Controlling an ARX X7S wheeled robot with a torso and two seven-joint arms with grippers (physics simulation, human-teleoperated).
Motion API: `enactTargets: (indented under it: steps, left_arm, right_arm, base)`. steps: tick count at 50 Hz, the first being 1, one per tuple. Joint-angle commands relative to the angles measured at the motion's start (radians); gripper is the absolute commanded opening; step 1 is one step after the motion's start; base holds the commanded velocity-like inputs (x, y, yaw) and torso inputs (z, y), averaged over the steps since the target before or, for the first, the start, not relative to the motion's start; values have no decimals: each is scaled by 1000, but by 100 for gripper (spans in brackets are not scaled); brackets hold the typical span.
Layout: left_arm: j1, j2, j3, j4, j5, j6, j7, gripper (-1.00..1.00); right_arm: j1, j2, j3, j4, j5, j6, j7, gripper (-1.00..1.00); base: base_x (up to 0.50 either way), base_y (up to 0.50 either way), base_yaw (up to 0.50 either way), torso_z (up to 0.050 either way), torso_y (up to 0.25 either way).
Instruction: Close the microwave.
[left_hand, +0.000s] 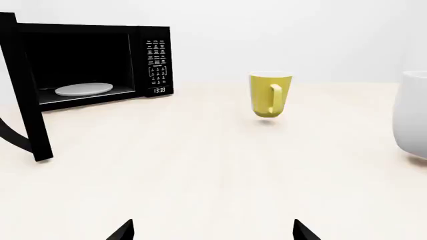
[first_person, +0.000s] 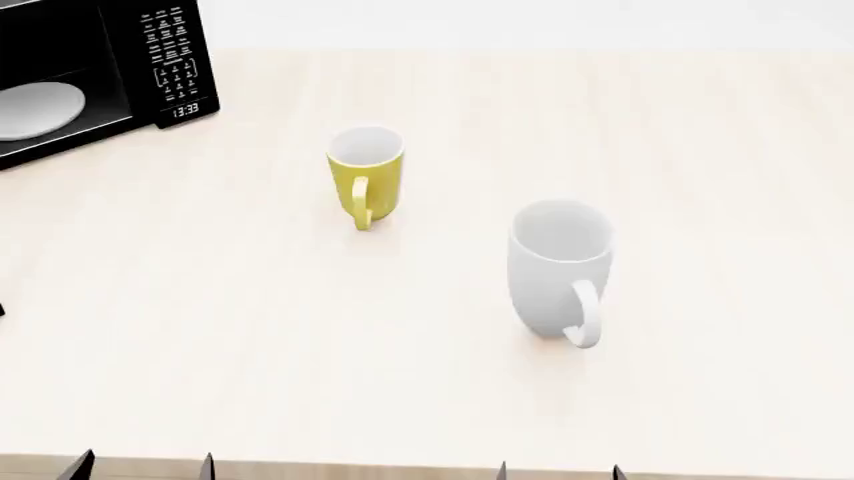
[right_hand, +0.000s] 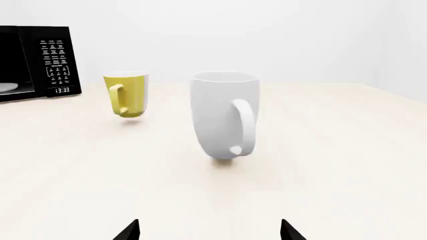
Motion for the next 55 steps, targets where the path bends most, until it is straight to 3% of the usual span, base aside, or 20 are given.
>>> enactTargets:
  steps: [1, 21, 26, 29, 34, 47, 55]
  left_arm:
    - [2, -15, 18, -1, -25, 12, -13, 100]
    - [5, -63, 60, 44, -93, 8, -63, 100]
    - [31, -95, 37, 322, -69, 46, -101, 100]
    - [58, -104, 9, 525, 15, 135, -154, 100]
    - [78, -98, -28, 670, 43, 170, -206, 100]
    - [91, -114, -5, 650, 51, 212, -229, 100]
    - [88, -127, 8, 630, 42, 213, -235, 100]
  right_arm:
    - [0, 15, -20, 2, 13, 1, 23, 100]
    - [-2, 63, -69, -40, 66, 18, 84, 100]
    - [-27, 79, -50, -293, 125, -11, 77, 100]
    - [-37, 89, -22, -462, 95, -133, 102, 100]
    - [-35, 79, 38, -561, 17, -329, 163, 100]
    - [-34, 86, 39, -574, -45, -369, 218, 100]
    - [-43, 94, 22, -565, -96, -395, 238, 100]
  base:
    - [0, 0, 0, 0, 0]
    - [0, 0, 0, 0, 0]
    - [0, 0, 0, 0, 0]
    - [0, 0, 0, 0, 0]
    - [0, 0, 0, 0, 0]
    - [0, 5, 0, 0, 0]
    - [0, 491, 0, 0, 0]
